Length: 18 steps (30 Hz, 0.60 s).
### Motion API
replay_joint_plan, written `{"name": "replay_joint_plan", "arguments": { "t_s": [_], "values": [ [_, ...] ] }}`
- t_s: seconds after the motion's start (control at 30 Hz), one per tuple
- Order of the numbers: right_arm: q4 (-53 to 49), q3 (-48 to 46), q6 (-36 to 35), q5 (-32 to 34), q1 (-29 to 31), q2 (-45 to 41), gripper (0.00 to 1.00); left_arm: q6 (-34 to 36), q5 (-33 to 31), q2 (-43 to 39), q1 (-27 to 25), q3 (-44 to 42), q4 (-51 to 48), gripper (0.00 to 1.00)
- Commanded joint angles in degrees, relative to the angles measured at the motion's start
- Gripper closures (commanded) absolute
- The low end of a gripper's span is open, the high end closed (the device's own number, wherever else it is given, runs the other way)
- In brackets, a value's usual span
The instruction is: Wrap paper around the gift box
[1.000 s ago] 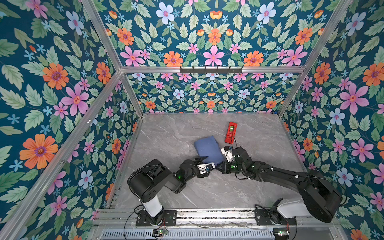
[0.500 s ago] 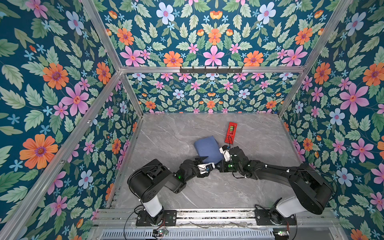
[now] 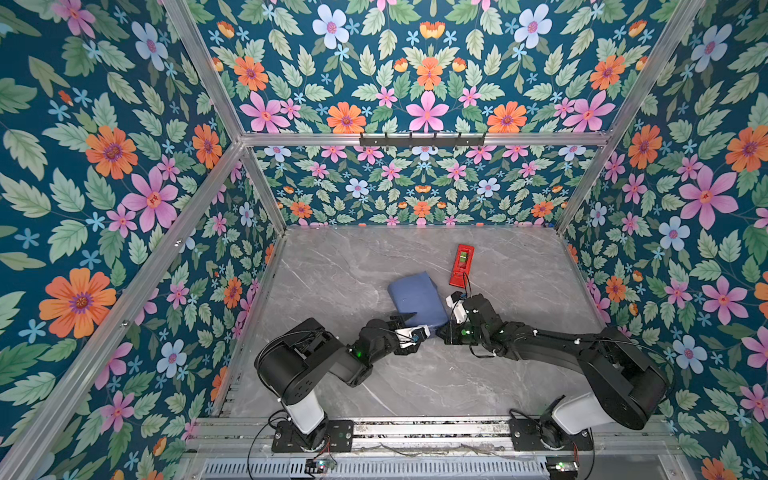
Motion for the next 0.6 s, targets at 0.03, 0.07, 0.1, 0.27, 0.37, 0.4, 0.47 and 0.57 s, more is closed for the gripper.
{"name": "replay_joint_plan", "arguments": {
  "t_s": [0.03, 0.07, 0.1, 0.27, 0.37, 0.4, 0.47, 0.57],
  "values": [
    [-1.0, -0.7, -1.5, 0.4, -0.3, -1.0, 0.96, -1.1, 1.0, 0.0, 0.0, 0.3, -2.1, 0.27],
    [-1.8, -1.1, -1.9, 0.4, -0.4, -1.7, 0.96, -1.4, 1.2, -0.1, 0.0, 0.3, -2.1, 0.27],
    [-2.4, -1.5, -2.0, 0.4, -0.5, -2.4, 0.96, -1.6, 1.3, -0.2, 0.1, 0.5, -2.0, 0.27],
    [-7.7, -3.4, -4.3, -1.0, -2.3, -7.7, 0.95, -4.1, 3.2, -1.0, -0.2, 1.2, -1.8, 0.25],
    [-11.5, -3.6, -6.4, -1.8, -3.5, -12.5, 0.94, -6.0, 4.5, -2.2, -0.7, 1.5, -1.4, 0.21],
    [-12.8, -3.4, -7.0, -1.7, -4.0, -14.1, 0.93, -6.8, 5.0, -2.7, -0.9, 1.6, -1.4, 0.19],
    [-14.9, -2.5, -7.3, -1.6, -5.5, -16.9, 0.9, -9.0, 6.3, -4.2, -1.0, 1.4, -1.2, 0.12],
    [-14.4, -1.7, -4.6, -2.7, -8.8, -18.4, 0.77, -12.9, 6.1, -7.5, -1.0, -0.4, 0.6, 0.03]
  ]
}}
